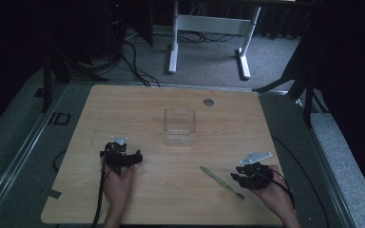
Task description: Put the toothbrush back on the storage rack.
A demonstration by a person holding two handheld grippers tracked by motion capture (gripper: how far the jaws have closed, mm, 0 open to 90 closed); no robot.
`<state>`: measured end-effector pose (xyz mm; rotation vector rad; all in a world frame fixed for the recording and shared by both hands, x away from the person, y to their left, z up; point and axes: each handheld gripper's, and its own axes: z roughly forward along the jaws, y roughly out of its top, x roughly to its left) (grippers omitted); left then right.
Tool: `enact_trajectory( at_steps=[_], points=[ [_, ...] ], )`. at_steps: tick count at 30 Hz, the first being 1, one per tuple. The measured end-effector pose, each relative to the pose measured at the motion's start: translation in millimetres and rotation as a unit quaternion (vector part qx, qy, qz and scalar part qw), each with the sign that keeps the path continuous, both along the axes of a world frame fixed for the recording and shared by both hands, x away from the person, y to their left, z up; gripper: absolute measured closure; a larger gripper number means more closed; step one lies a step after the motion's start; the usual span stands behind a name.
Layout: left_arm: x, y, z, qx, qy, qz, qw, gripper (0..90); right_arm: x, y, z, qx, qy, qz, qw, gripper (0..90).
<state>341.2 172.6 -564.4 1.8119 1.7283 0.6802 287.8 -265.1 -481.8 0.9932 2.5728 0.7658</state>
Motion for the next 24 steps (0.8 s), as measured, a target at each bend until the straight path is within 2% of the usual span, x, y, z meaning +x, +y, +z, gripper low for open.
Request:
enact_trajectory(
  at_steps=[24],
  points=[
    [0.0,0.0,0.0,0.000,0.000,0.000,1.0000,3.0,-2.0,13.9,-2.7,-0.033,0.026,0.032,0.9986,68.0]
  ],
)
